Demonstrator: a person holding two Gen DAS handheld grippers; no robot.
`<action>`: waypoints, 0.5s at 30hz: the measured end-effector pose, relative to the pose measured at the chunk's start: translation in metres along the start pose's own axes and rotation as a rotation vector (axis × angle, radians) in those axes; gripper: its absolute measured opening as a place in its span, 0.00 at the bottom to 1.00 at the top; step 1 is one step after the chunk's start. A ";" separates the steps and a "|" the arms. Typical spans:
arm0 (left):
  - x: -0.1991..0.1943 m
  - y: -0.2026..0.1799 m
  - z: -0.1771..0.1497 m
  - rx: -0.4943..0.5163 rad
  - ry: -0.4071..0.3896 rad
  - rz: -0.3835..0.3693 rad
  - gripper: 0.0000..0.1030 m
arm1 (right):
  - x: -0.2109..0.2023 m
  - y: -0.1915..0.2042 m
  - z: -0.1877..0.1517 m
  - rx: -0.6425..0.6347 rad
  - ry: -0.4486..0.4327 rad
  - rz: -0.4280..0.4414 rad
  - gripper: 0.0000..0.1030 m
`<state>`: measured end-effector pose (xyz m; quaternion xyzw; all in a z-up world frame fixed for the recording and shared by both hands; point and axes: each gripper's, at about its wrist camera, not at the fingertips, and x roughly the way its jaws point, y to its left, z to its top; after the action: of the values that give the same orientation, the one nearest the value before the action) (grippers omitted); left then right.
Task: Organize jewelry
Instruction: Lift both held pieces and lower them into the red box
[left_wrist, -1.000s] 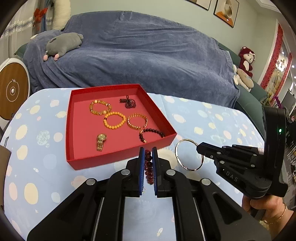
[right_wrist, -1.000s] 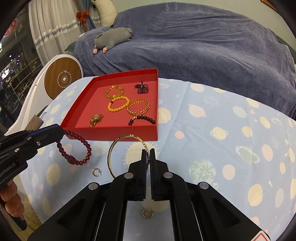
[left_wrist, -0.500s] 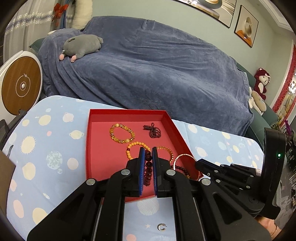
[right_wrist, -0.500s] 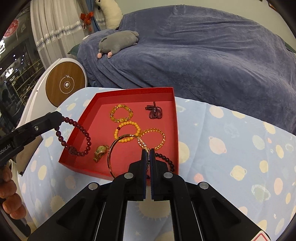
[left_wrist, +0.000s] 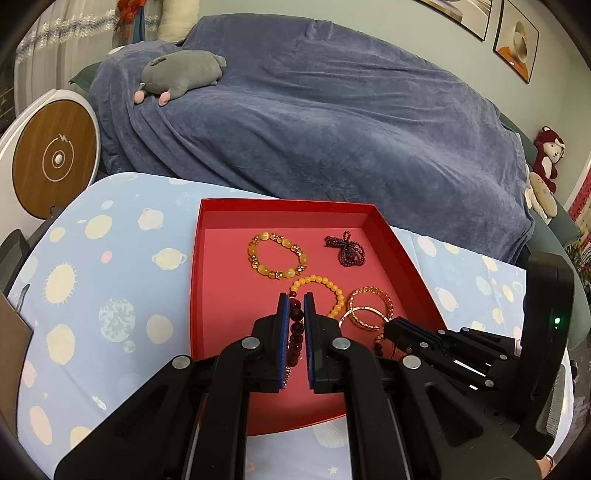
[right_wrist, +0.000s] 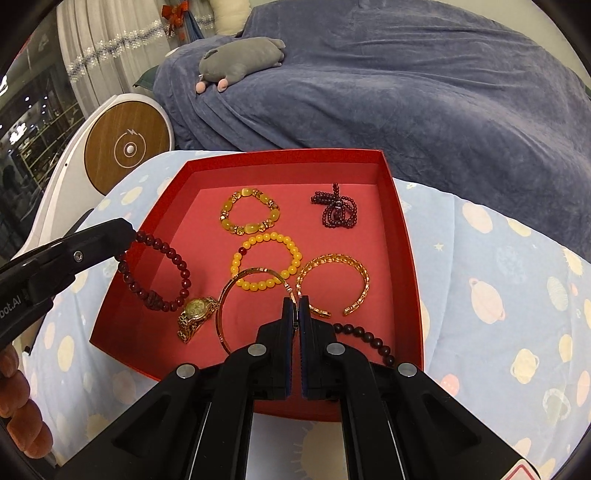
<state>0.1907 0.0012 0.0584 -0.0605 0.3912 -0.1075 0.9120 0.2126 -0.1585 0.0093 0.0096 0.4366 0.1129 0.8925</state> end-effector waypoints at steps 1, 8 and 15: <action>0.000 0.000 0.000 0.000 0.001 0.004 0.08 | 0.001 0.001 0.000 -0.004 0.000 -0.004 0.03; 0.002 0.004 0.000 -0.015 0.016 0.023 0.08 | 0.001 0.000 0.000 -0.006 -0.019 -0.017 0.06; -0.004 0.011 0.001 -0.044 0.018 0.044 0.16 | -0.027 -0.009 -0.002 -0.011 -0.047 -0.029 0.08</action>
<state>0.1902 0.0132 0.0597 -0.0708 0.4028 -0.0795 0.9091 0.1963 -0.1737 0.0281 0.0011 0.4150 0.1022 0.9041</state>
